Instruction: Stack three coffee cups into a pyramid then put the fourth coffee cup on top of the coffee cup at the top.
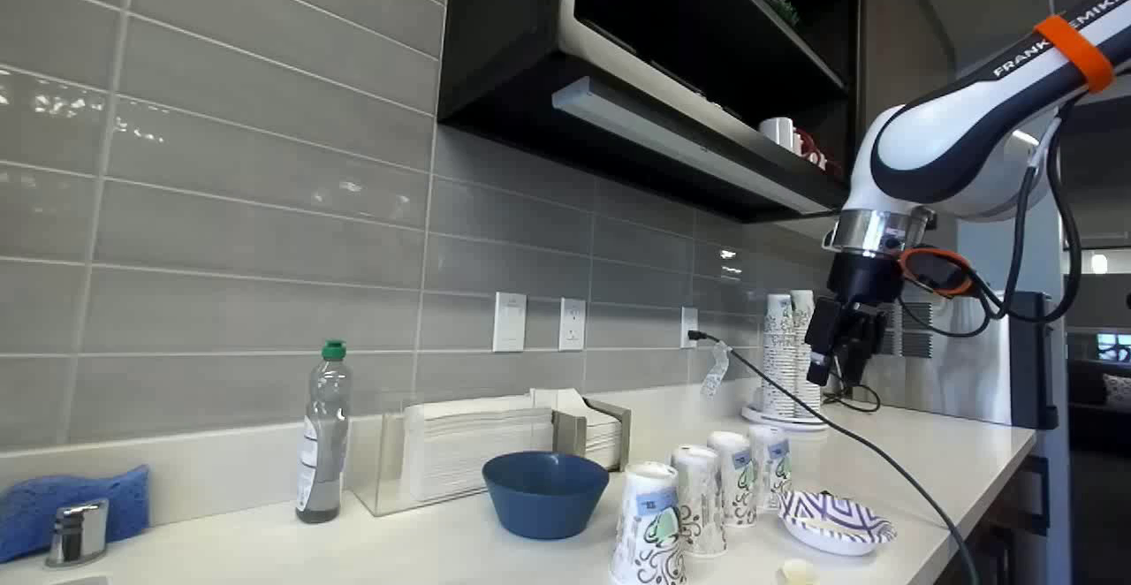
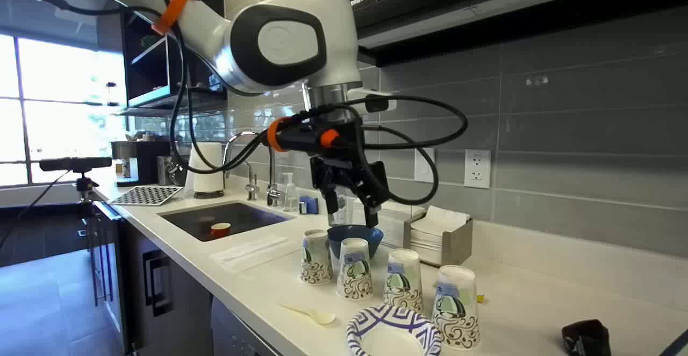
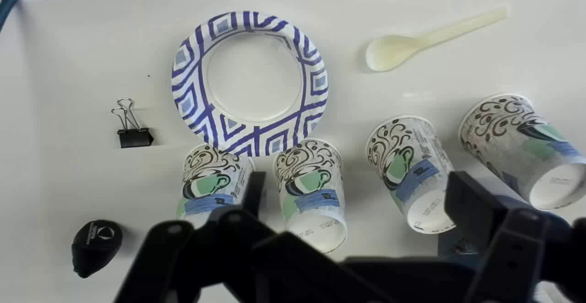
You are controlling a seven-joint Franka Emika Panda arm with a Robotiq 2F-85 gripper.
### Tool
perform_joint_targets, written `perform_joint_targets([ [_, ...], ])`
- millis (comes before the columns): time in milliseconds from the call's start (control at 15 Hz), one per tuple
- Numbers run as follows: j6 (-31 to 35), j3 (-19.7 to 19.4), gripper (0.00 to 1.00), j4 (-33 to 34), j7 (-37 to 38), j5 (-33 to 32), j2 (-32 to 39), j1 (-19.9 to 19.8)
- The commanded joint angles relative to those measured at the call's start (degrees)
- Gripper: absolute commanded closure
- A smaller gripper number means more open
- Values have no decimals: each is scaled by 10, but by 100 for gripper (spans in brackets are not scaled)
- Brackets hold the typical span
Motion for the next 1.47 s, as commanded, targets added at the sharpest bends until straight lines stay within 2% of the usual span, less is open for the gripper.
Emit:
perform_joint_targets([
  [0, -2, 10, 0, 1, -4, 6, 1, -10],
  [733, -2, 10, 0, 5, -3, 7, 8, -9],
  [1200, -5, 52, 0, 49, 16, -23, 75, -2],
  [1400, -32, 68, 0, 68, 2, -20, 87, 6],
])
